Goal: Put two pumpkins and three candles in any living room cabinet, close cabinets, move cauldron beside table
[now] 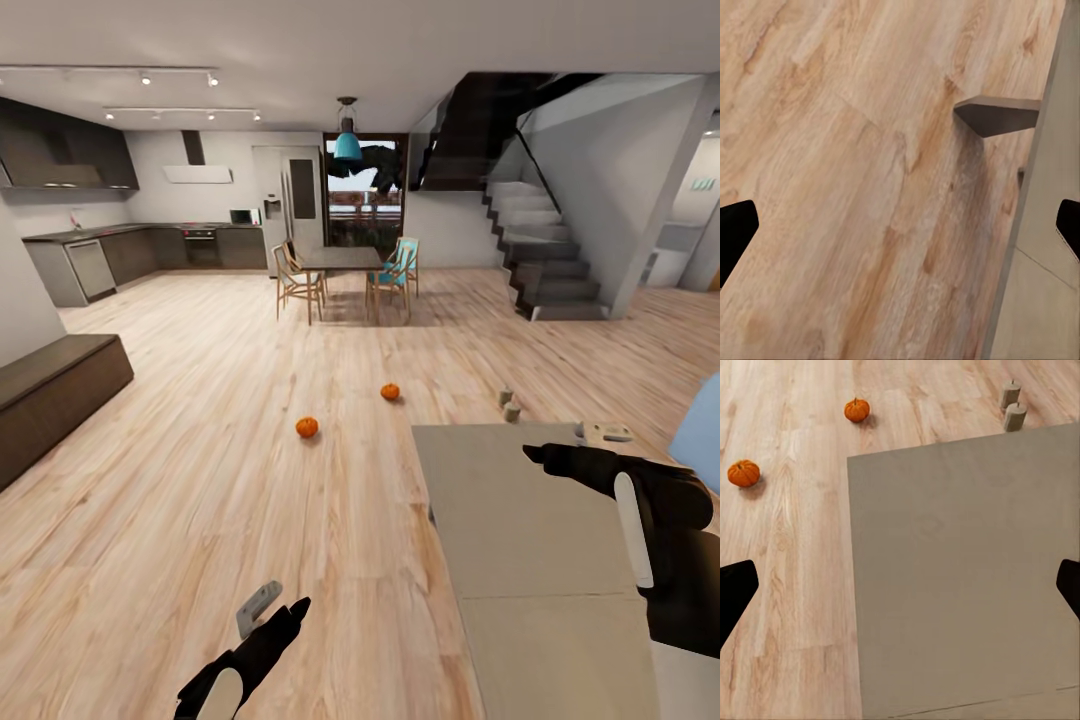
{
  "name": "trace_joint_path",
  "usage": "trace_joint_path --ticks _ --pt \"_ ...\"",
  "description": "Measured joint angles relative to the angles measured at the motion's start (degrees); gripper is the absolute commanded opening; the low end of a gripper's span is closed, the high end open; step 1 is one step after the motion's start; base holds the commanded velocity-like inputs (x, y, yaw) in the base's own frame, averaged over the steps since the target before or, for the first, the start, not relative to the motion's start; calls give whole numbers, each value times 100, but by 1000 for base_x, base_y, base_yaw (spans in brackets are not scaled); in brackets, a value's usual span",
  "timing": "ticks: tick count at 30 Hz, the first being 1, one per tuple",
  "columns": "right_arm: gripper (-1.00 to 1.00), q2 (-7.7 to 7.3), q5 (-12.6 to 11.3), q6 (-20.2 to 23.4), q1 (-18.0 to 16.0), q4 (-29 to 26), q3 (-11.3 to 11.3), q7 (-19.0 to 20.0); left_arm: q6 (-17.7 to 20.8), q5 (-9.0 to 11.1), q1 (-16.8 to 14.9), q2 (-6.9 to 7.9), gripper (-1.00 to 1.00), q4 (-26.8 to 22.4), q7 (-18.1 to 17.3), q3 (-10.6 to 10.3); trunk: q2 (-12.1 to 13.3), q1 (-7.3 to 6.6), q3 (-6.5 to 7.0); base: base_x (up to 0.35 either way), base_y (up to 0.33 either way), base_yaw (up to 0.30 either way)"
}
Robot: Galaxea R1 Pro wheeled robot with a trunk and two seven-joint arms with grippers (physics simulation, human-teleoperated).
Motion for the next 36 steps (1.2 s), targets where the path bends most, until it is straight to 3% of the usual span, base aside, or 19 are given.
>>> trace_joint_path --ticks 15,23,36 --pt "100 8 -1 0 1 0 11 1 -5 -9 0 0 100 3 0 0 0 0 0 334 0 0" --pt "100 10 -6 0 -6 -1 462 5 -4 -16 0 0 100 5 0 3 0 0 0 334 0 0" --pt "100 10 0 -1 -8 0 563 6 -2 -18 1 0 100 5 1 4 0 0 0 334 21 46"
